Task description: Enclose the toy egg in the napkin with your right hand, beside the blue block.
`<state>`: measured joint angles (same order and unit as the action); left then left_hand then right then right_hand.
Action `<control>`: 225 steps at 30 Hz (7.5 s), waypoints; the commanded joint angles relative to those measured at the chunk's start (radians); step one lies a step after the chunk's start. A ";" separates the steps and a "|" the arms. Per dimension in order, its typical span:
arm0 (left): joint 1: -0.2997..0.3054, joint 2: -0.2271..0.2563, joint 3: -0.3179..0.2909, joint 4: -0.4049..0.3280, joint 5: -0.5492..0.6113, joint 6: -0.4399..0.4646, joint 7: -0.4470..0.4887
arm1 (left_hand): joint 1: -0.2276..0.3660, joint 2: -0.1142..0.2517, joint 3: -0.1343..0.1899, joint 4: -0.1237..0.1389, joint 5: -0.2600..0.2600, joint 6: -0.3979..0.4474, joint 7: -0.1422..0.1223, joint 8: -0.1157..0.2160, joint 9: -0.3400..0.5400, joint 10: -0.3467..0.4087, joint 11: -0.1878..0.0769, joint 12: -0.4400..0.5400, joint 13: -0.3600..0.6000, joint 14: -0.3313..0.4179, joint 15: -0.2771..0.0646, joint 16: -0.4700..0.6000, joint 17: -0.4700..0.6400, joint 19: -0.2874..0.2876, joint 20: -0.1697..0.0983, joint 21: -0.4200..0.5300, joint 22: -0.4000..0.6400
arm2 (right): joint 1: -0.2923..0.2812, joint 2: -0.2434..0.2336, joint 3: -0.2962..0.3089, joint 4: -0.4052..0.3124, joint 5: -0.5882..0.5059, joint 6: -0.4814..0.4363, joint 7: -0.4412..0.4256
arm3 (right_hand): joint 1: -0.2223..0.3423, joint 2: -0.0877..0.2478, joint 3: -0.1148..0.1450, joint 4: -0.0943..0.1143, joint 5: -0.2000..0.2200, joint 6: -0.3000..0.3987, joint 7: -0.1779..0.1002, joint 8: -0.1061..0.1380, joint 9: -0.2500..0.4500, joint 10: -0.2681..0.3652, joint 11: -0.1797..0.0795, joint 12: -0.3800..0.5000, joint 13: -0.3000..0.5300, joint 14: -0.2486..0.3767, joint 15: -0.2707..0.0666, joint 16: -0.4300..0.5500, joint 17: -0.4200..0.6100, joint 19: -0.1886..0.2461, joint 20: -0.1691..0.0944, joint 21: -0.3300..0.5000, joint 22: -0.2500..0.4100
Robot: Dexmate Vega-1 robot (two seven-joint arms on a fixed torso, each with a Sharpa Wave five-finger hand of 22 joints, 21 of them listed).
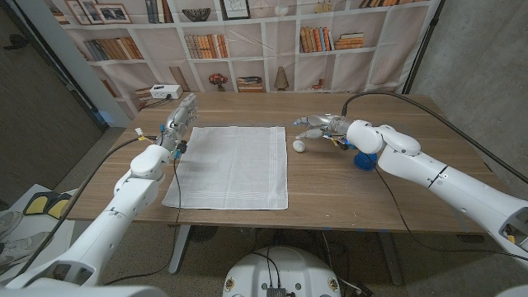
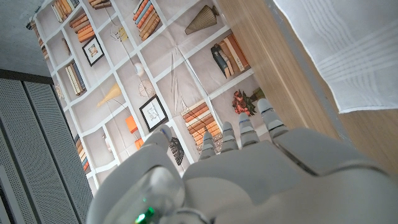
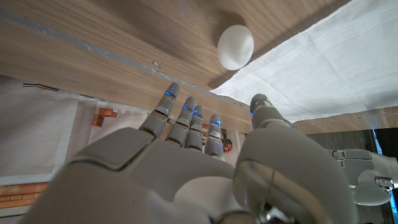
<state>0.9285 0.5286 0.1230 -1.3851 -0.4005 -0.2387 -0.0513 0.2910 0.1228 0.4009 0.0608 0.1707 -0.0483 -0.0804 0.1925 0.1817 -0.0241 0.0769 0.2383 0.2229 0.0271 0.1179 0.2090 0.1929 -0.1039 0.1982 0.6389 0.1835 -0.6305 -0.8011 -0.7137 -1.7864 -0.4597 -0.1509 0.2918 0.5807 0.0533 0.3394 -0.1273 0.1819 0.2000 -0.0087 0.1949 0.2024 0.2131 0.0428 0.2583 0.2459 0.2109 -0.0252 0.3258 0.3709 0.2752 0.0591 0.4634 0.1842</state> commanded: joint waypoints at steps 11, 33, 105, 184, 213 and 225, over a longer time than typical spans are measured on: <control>-0.011 0.014 0.007 0.007 -0.005 0.002 -0.023 | -0.007 0.001 0.006 -0.005 0.005 0.003 -0.003 -0.003 0.000 0.003 0.003 -0.002 0.000 0.001 0.005 0.001 0.003 0.003 0.008 -0.004 0.005 | -0.004 0.016 -0.029 0.016 -0.008 -0.002 0.022 | 0.028 0.008 -0.003 -0.014 0.007 0.009 0.002 0.010 0.001 0.008 0.002 -0.008 -0.002 0.039 -0.008 0.015 -0.004 0.047 -0.052 0.018 0.002; -0.017 0.036 -0.001 0.021 -0.019 -0.003 -0.058 | -0.013 0.000 0.008 -0.007 0.006 0.004 -0.003 -0.003 0.000 0.001 0.002 -0.004 -0.002 0.000 0.006 0.000 0.003 0.004 0.008 -0.010 0.005 | -0.003 0.060 -0.067 0.038 -0.049 -0.015 -0.001 | 0.086 0.021 0.004 -0.034 0.013 0.024 -0.010 0.016 -0.001 0.026 -0.021 -0.009 -0.005 0.075 -0.026 0.027 -0.013 0.052 -0.030 0.014 0.001; 0.186 0.086 -0.147 -0.232 -0.009 0.070 0.071 | -0.038 0.001 0.009 -0.004 0.009 0.007 -0.001 -0.004 0.000 -0.005 0.009 -0.009 -0.006 -0.019 0.001 -0.008 0.004 0.002 0.007 -0.029 0.006 | -0.064 0.136 -0.024 0.155 -0.193 0.452 -0.645 | 0.844 0.103 0.009 -0.022 -0.004 0.670 0.030 0.191 0.093 0.579 -0.001 0.301 0.195 0.768 -0.194 0.411 0.398 0.462 -0.276 0.745 0.162; 0.282 0.038 -0.232 -0.368 0.052 0.235 0.126 | -0.054 0.000 0.015 -0.006 0.009 -0.005 -0.001 -0.005 0.000 -0.017 0.011 -0.012 -0.005 -0.035 0.018 -0.008 0.003 -0.020 0.013 -0.055 0.008 | 0.452 0.683 -0.461 1.188 -0.278 0.910 -0.688 | 0.854 0.086 0.039 -0.025 -0.002 0.646 0.026 0.157 0.092 0.544 0.002 0.279 0.182 0.755 -0.194 0.290 0.395 0.382 -0.272 0.817 0.115; 0.223 0.049 -0.189 -0.313 0.039 0.195 0.108 | -0.058 -0.002 0.018 -0.009 0.009 -0.007 -0.002 -0.005 0.000 -0.025 0.010 -0.014 -0.005 -0.038 0.016 -0.008 0.003 -0.018 0.012 -0.061 0.009 | 0.437 0.542 -0.452 0.953 -0.221 0.779 -0.328 | 0.562 0.003 -0.059 0.057 0.004 0.463 -0.019 0.031 0.076 0.278 -0.044 0.112 0.094 0.458 -0.150 -0.007 0.267 0.119 -0.086 0.697 -0.020; 0.224 0.049 -0.189 -0.312 0.031 0.182 0.108 | -0.058 -0.002 0.019 -0.011 0.009 -0.007 -0.002 -0.005 0.000 -0.024 0.010 -0.014 -0.005 -0.038 0.017 -0.008 0.002 -0.016 0.012 -0.063 0.009 | 0.409 0.491 -0.415 0.825 -0.185 0.712 -0.152 | 0.367 -0.077 -0.169 0.107 0.046 0.267 -0.042 -0.011 0.054 0.122 -0.041 0.010 0.069 0.271 -0.070 -0.078 0.250 -0.039 0.125 0.547 -0.016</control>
<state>1.1562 0.5762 -0.0696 -1.7009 -0.3637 -0.0438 0.0589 0.2385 0.1229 0.4133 0.0484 0.1707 -0.0523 -0.0766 0.1878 0.1817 -0.0423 0.0875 0.2238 0.2163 -0.0035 0.1304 0.2003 0.1929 -0.1273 0.2070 0.5767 0.1883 -0.1976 -0.2591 -1.1574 -0.8425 -0.6680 0.6226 -0.0083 0.9738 -0.0104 0.1866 -0.0270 0.2180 0.5024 -0.0479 0.1887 0.2567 0.3597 0.0021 0.2815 0.3154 0.5122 -0.0508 0.2574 0.6211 0.2614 0.1519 1.0350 0.1668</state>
